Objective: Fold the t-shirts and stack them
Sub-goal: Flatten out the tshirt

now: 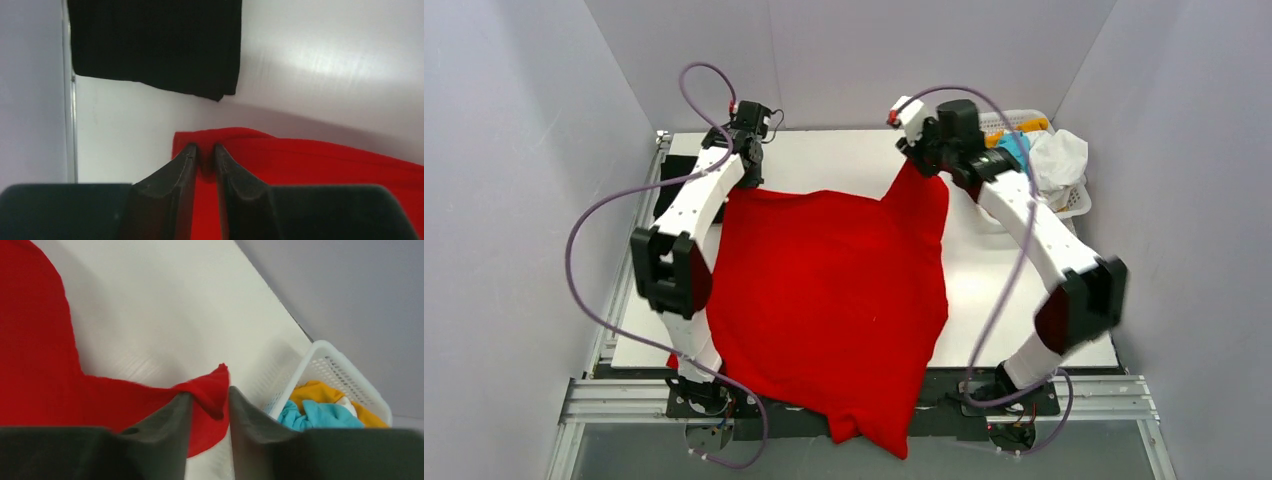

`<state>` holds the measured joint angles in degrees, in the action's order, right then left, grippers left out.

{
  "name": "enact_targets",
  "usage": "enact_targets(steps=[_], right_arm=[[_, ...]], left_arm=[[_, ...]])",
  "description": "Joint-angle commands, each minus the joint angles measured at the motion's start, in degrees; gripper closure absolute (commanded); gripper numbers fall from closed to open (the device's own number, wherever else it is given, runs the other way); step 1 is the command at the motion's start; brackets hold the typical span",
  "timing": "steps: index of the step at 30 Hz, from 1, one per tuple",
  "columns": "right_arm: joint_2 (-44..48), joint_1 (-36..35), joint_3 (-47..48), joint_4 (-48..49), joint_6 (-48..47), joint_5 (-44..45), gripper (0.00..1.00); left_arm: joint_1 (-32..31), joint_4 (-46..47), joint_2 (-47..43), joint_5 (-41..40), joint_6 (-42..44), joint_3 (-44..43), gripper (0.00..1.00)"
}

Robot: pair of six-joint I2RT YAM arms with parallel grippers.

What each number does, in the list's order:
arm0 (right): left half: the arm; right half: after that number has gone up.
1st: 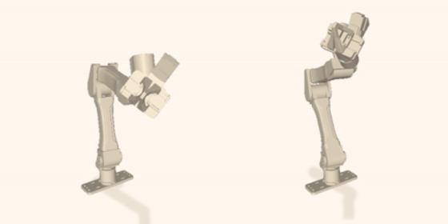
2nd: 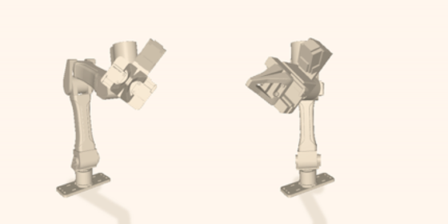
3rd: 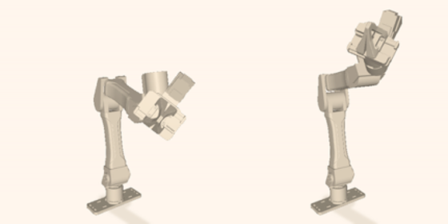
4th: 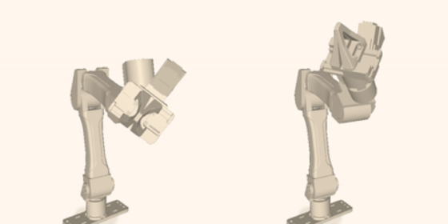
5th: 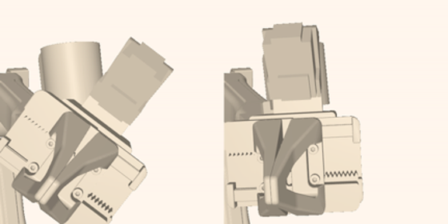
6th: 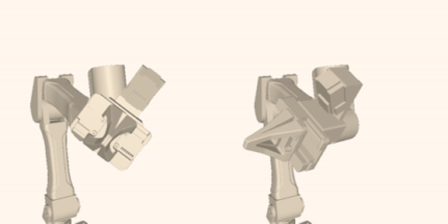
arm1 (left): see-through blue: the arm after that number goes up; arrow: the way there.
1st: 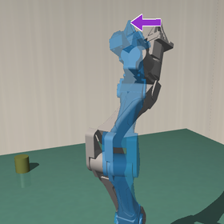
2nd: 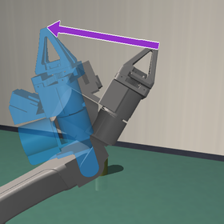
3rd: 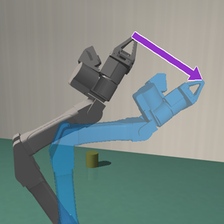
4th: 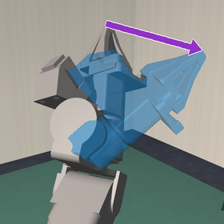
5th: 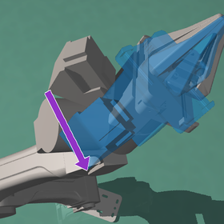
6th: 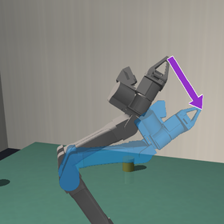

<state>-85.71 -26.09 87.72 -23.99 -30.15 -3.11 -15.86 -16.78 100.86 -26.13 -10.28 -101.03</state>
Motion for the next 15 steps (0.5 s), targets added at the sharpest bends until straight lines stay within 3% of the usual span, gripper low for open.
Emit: enact_targets(steps=[1,2,3,6,9,10,11,12,15], right_arm=[[-16.73,0.69,13.75,0.09,6.22,5.76,0.34],[-20.65,0.69,18.35,-3.36,7.8,6.56,0.27],[-23.78,0.69,21.92,-6.62,9.63,7.23,0.24],[-25.04,0.45,22.36,-9.64,15.35,6.95,0.18],[-10.57,0.38,3.92,-4.34,33.01,10.66,0.15],[-4.87,0.38,-4.83,-5.2,42.57,11.24,0.15],[3.91,0.66,-20.87,-3.25,53.38,4.57,0.14],[7.75,0.82,-28.17,0.25,56.63,-0.84,0.13],[13.15,1.84,-41.88,4.54,67.02,-1.84,0.12]], left_arm=[[2.57,-9.66,10.22,-3.41,-5.11,-8.78,0.58],[2.53,-12.17,12.01,-3.05,-5.86,-10.71,0.16],[2.53,-14.03,12.8,-2.56,-6.31,-11.44,0.03],[2.5,-14.26,10.29,1.15,-7.1,-8.5,0.02],[2.5,-14.14,-0.61,11.55,-13.76,4.0,0.02],[2.54,-11.19,-5.84,19.14,-16.61,12.16,0.02],[2.11,-1.94,-13.13,31.38,-20.23,26.12,0.02],[1.88,2.0,-16.01,35.58,-21.85,32.31,0.02],[1.6,5.77,-16.22,36.15,-22.83,43.91,0.02]])
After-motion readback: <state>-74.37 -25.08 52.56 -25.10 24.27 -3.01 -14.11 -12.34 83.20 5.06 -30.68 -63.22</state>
